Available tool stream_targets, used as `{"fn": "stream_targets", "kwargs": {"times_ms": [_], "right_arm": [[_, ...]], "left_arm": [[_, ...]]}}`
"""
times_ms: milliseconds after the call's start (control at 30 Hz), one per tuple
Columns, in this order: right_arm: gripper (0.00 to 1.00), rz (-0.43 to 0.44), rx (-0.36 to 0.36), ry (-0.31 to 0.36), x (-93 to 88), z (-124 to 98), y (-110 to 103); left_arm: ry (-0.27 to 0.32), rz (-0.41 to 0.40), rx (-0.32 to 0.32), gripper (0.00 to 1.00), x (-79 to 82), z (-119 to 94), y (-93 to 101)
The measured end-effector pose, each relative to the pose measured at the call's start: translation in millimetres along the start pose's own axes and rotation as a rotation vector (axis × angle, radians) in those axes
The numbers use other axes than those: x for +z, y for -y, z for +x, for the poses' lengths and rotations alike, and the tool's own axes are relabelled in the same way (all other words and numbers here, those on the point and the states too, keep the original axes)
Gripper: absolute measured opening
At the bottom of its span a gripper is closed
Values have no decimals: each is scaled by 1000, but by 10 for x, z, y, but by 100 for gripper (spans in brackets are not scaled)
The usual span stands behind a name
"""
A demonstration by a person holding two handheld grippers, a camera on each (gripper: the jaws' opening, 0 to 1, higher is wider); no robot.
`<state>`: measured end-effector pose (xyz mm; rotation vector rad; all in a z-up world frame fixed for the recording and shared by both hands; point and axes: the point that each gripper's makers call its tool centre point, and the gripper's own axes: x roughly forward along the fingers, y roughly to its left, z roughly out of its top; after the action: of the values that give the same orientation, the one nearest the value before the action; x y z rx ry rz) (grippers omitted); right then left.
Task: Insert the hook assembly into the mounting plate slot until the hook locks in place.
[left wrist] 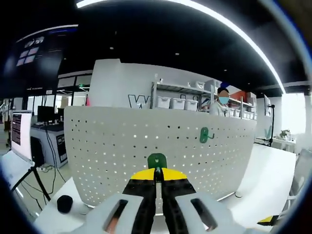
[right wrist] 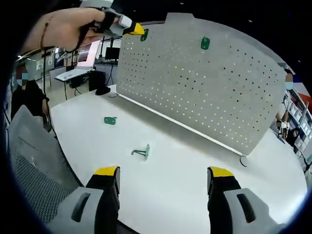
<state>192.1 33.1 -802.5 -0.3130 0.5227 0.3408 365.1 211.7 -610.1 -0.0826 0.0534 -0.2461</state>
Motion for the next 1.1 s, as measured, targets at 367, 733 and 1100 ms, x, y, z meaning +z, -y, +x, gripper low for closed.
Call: {"fn": "stream_targets", "kwargs": {"times_ms": [367, 733, 1100], "right_arm": [[66, 11, 9, 10, 16, 5, 11], [64, 23, 4, 19, 33, -2, 40], [61, 24, 5, 31, 57, -6, 44]], "left_arm": [[23, 95, 12, 1, 124, 272, 163], [68, 119, 10, 1, 308, 598, 442], [85, 109, 19, 1, 402, 819, 652]]}}
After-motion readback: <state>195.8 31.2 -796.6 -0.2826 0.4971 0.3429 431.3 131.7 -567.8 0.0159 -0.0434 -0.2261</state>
